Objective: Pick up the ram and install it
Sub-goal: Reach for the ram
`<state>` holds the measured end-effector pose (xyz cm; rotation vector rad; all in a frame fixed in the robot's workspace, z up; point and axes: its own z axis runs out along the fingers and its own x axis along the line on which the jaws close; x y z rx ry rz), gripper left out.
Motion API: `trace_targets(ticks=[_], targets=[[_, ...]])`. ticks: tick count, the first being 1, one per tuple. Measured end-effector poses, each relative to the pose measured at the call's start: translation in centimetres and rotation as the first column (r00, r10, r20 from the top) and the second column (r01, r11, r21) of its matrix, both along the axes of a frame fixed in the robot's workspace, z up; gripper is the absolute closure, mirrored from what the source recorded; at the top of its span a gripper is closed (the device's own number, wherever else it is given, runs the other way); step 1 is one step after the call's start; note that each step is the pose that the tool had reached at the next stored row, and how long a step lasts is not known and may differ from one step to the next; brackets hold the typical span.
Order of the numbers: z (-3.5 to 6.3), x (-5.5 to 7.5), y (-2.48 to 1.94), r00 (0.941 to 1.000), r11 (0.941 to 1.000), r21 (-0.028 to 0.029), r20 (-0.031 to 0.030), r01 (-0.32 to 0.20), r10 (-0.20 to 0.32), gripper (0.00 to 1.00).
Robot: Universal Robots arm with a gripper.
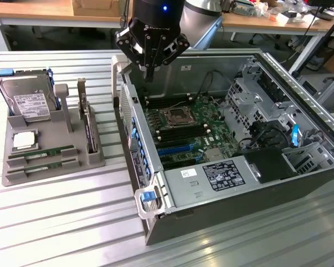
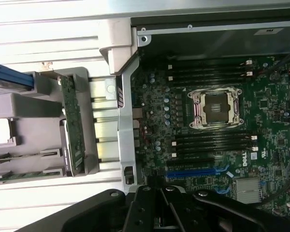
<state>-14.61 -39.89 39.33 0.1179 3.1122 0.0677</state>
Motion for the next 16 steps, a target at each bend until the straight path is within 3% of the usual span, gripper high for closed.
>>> trace_targets(ticks=[16], targets=[[0.0, -0.7, 0.0, 1.0, 1.0, -0.0001, -0.0001, 0.0, 0.0, 0.89]])
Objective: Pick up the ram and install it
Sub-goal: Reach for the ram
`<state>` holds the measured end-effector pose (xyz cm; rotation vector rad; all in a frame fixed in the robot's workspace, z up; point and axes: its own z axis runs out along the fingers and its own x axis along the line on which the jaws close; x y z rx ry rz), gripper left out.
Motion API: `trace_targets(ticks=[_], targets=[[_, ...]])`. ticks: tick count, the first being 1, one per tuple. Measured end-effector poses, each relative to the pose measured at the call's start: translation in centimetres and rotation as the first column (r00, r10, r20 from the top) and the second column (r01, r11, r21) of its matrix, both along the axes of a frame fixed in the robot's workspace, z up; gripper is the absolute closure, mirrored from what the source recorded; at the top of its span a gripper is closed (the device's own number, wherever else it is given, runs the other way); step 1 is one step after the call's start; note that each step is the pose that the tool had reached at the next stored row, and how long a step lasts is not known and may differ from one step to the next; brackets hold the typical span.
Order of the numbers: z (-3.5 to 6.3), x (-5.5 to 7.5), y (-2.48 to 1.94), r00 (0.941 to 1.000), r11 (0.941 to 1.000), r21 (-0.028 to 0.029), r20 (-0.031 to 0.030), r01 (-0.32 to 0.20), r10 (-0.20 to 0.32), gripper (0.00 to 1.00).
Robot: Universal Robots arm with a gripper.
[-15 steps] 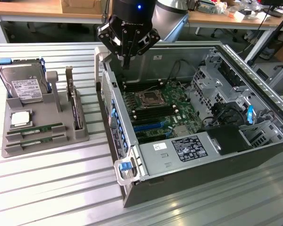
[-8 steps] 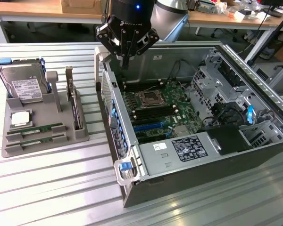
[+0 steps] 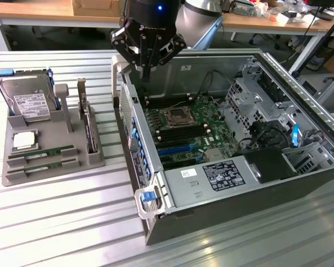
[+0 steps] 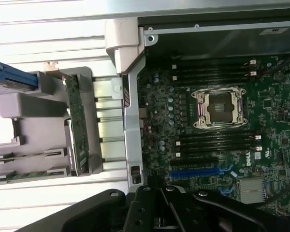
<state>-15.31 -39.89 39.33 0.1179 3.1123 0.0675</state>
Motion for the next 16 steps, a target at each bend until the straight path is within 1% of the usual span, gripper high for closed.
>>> trace_targets(ticks=[16], targets=[[0.0, -0.25, 0.0, 1.0, 1.0, -0.002, 0.0, 0.0, 0.0, 0.89]])
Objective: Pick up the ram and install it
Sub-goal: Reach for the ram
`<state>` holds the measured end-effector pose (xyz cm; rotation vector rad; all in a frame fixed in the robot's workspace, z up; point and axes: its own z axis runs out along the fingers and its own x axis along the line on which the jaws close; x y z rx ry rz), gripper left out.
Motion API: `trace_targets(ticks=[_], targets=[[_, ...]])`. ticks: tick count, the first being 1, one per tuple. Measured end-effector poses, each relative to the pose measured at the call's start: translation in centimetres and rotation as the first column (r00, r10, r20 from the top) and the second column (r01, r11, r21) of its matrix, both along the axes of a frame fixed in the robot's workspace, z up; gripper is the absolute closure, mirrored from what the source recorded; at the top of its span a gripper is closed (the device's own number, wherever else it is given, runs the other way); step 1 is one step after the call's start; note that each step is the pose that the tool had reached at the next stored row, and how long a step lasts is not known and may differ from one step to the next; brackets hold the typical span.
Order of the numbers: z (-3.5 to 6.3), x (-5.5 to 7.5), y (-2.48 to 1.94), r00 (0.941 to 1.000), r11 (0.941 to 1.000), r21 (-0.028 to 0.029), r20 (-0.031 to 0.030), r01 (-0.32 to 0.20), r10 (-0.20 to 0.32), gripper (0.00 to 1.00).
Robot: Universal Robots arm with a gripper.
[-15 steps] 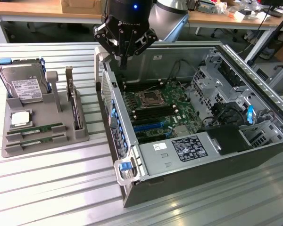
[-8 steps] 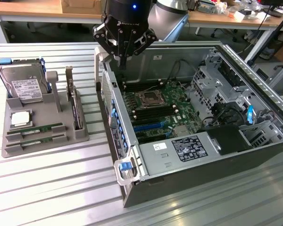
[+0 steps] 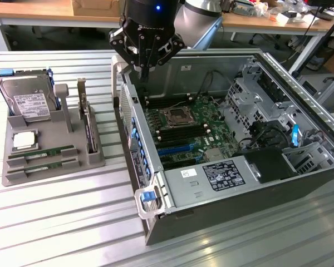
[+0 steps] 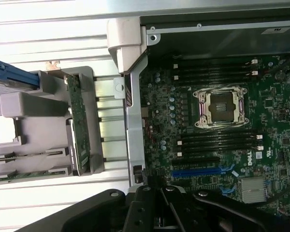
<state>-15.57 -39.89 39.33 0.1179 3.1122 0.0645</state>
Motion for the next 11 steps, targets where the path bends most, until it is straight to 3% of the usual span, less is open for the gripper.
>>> trace_targets(ticks=[11], targets=[[0.0, -0.48, 0.0, 1.0, 1.0, -0.0004, 0.0, 0.0, 0.0, 0.89]])
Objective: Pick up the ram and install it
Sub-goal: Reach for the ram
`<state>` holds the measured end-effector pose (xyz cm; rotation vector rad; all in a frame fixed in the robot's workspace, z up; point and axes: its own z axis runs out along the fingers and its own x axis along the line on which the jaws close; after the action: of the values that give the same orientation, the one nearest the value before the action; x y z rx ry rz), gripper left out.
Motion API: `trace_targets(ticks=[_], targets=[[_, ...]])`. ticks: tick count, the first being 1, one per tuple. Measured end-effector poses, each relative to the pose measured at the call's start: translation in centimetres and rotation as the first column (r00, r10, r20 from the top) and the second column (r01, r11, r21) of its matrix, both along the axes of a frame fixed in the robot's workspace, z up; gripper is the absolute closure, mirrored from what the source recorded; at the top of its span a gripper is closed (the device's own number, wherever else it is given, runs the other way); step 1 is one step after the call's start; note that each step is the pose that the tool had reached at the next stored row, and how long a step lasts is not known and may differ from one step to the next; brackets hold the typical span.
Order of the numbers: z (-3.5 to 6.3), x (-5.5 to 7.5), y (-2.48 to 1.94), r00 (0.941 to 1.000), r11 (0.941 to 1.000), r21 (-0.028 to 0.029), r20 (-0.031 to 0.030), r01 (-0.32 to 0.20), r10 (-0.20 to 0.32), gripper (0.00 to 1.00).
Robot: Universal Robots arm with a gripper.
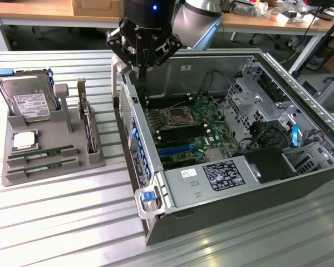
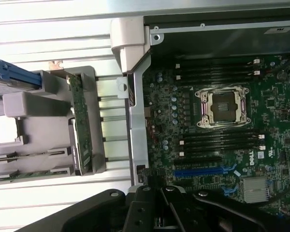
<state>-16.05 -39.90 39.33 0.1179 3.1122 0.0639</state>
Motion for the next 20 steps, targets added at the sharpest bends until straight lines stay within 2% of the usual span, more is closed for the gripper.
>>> trace_targets(ticks=[20], targets=[[0.0, -1.2, 0.0, 1.0, 1.0, -0.0001, 0.0, 0.0, 0.0, 0.89]])
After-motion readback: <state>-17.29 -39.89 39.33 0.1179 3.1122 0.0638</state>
